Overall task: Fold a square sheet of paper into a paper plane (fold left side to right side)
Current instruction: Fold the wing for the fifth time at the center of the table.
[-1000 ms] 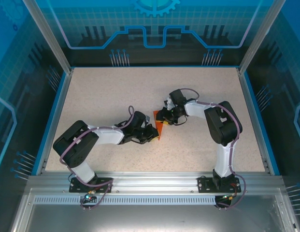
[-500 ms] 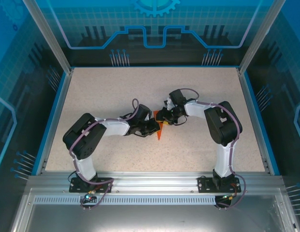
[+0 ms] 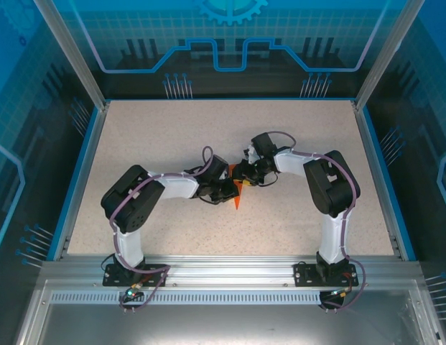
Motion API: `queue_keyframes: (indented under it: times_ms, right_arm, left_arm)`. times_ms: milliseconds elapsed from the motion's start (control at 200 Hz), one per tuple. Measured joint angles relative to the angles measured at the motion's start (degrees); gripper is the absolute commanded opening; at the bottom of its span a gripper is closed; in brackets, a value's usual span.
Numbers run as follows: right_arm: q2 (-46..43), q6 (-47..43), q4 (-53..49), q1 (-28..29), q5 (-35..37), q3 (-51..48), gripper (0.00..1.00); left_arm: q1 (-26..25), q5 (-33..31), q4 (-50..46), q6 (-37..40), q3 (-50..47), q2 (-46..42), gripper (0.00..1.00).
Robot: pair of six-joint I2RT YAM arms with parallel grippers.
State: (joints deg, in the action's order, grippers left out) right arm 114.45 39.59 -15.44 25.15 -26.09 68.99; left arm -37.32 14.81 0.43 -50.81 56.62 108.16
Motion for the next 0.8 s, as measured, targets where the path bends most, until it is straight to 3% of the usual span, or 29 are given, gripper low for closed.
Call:
queue_keyframes:
  times_ms: [300,795]
  right_arm:
    - [0.0,-0.04,-1.27,0.11,0.42,0.87,0.42]
    - [2.36,-0.22,-5.16,-0.09,1.27,5.38,0.42]
  left_arm:
    - [-1.86,-4.15,-7.74,1.9,4.72,1.01,0.1]
    - [-2.23,-5.18,-9.31,2.97,5.6,1.25,0.09]
